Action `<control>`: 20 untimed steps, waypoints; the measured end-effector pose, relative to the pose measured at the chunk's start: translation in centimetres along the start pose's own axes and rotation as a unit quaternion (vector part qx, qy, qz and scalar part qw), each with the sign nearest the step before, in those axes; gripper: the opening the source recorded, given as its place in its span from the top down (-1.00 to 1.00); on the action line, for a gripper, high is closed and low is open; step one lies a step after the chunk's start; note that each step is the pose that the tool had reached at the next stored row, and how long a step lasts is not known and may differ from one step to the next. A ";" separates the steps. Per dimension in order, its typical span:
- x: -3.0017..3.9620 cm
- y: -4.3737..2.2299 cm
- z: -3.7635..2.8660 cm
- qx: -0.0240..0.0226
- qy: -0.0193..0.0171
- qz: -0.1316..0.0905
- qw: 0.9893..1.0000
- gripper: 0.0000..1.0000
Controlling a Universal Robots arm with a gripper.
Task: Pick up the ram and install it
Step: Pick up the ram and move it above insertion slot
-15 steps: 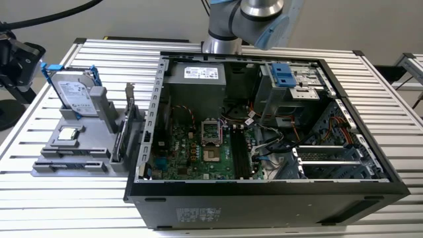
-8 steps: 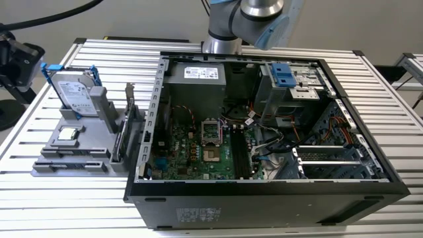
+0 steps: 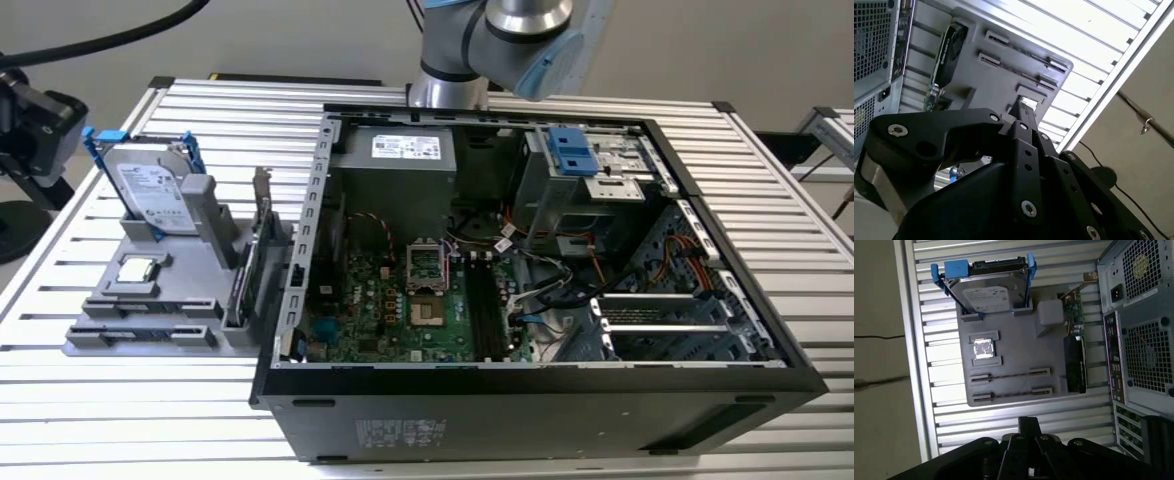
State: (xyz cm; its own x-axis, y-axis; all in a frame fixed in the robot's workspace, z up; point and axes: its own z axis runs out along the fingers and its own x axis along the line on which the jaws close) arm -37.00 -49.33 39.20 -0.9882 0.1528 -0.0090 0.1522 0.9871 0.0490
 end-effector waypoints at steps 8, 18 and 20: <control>0.01 0.00 0.00 0.000 -0.002 0.034 0.999 1.00; 0.01 0.00 0.00 0.001 -0.004 0.078 0.997 1.00; 0.01 0.00 0.00 0.001 -0.004 0.087 0.996 1.00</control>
State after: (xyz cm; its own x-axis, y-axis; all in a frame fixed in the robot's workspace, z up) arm -37.01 -49.33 39.19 -0.9466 0.3224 -0.0090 0.3216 0.9456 0.0491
